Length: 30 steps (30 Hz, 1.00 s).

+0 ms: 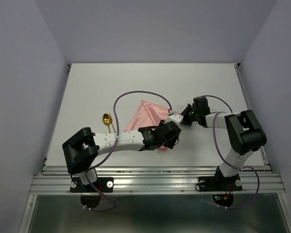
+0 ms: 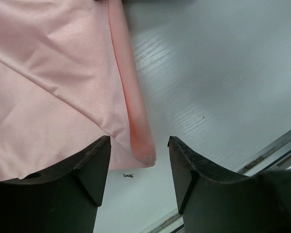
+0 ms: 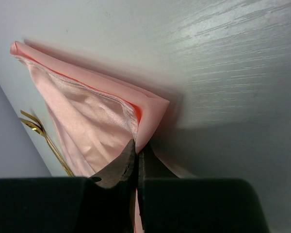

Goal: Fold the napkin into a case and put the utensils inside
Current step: Pick up the upper triangle-folded napkin from the center of the board.

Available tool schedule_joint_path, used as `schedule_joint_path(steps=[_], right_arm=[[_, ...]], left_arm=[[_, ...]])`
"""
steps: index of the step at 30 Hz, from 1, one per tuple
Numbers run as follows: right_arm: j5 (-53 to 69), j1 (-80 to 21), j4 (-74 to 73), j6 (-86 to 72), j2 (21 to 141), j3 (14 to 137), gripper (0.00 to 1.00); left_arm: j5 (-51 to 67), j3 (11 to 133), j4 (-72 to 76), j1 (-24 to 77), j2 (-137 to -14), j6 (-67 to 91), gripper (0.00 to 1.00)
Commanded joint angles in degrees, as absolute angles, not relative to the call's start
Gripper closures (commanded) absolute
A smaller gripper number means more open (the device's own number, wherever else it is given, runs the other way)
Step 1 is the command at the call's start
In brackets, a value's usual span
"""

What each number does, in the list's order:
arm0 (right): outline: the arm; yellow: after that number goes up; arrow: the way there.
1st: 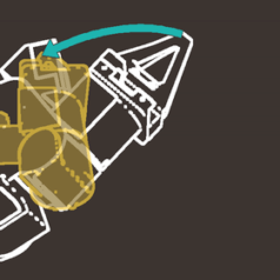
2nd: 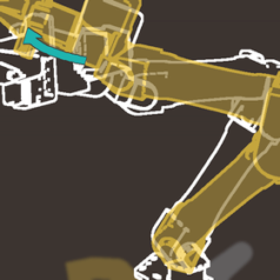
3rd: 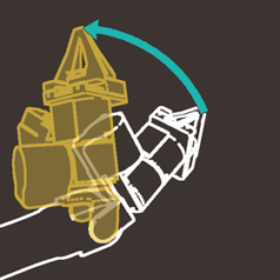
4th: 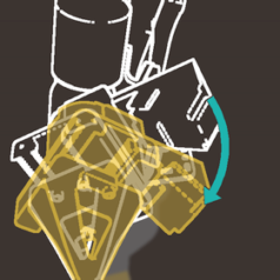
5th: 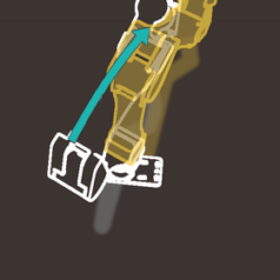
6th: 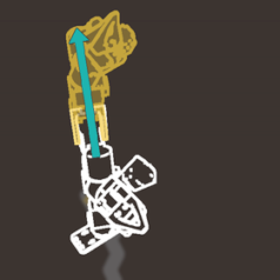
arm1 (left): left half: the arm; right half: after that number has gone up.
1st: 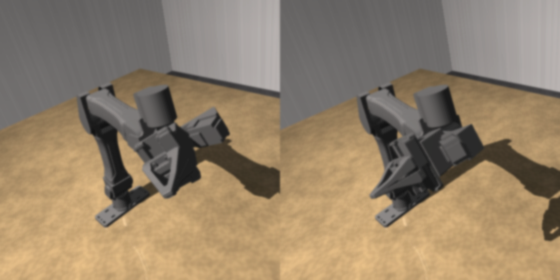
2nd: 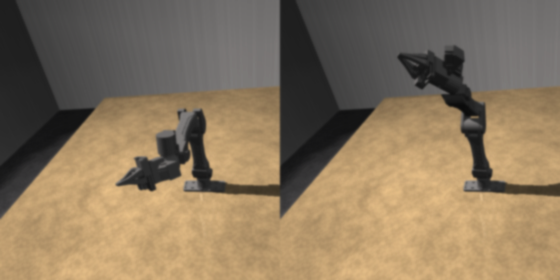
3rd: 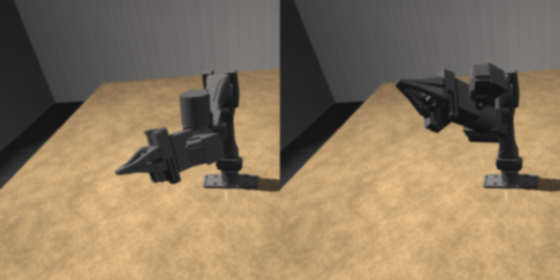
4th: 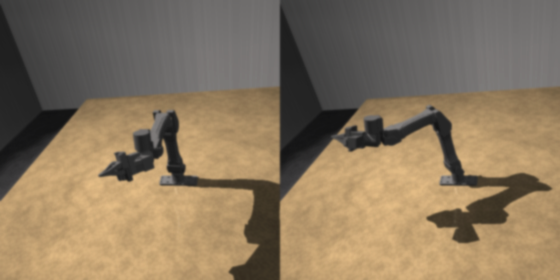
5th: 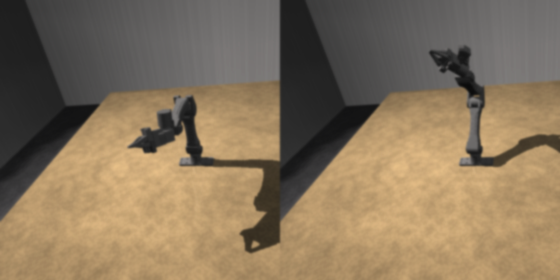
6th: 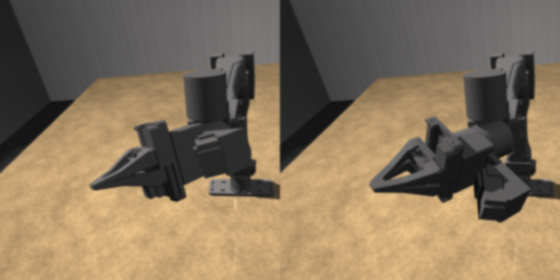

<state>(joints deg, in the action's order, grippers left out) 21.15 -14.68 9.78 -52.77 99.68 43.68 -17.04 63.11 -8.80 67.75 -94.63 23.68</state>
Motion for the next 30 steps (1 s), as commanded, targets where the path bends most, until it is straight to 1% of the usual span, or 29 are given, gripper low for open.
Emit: schedule_joint_path(steps=[1, 2, 3, 4, 6, 9, 11, 14, 20, 23, 24, 26, 30], right_arm=[[19.87, -15.38, 10.55, -53.44, 97.82, 43.24, 0.99], [19.78, -15.38, 10.55, -53.44, 97.74, 43.24, 0.99], [19.69, -15.38, 10.46, -53.44, 97.65, 43.24, 0.99], [19.69, -15.38, 10.37, -53.44, 97.47, 43.24, 0.99], [19.51, -15.38, 10.20, -53.35, 97.29, 43.24, 0.99], [19.25, -15.91, 9.76, -53.09, 96.94, 43.33, 0.99], [18.99, -15.91, 9.58, -53.09, 96.59, 43.33, 0.99], [18.90, -15.91, 9.49, -53.09, 96.50, 43.16, 0.99], [18.98, -15.91, 9.32, -53.00, 96.24, 43.15, 0.99], [18.90, -15.91, 9.05, -52.91, 96.33, 43.42, 0.99], [18.90, -15.91, 8.97, -52.82, 96.42, 43.50, 0.99], [18.90, -15.91, 8.79, -52.73, 96.76, 43.86, 0.99], [18.90, -15.91, 8.79, -52.73, 97.03, 44.30, 0.99]], left_arm=[[-26.01, 59.86, -5.19, 69.52, -90.01, 25.22, 0.37], [-26.02, 59.42, -4.66, 69.52, -89.74, 25.22, 0.36], [-25.93, 58.89, -3.96, 69.52, -89.48, 25.31, 0.30], [-25.84, 58.54, -3.26, 69.61, -89.56, 25.23, 0.27], [-25.67, 58.62, -3.34, 69.61, -91.04, 24.61, 0.25], [-27.59, 59.59, -4.91, 70.75, -93.33, 23.12, 0.25], [-26.37, 62.56, -8.50, 70.84, -95.17, 23.81, 0.25], [-24.61, 63.63, -8.79, 71.54, -95.98, 23.12, 0.25], [-28.03, 65.56, -10.63, 73.92, -98.96, 22.32, 0.25], [-29.26, 67.06, -12.30, 74.53, -101.24, 22.41, 0.27], [-29.53, 67.41, -12.48, 74.71, -102.12, 22.33, 0.30], [-30.23, 68.20, -12.92, 75.32, -103.00, 22.41, 0.34], [-32.86, 69.70, -15.02, 75.50, -105.73, 23.47, 0.36]])
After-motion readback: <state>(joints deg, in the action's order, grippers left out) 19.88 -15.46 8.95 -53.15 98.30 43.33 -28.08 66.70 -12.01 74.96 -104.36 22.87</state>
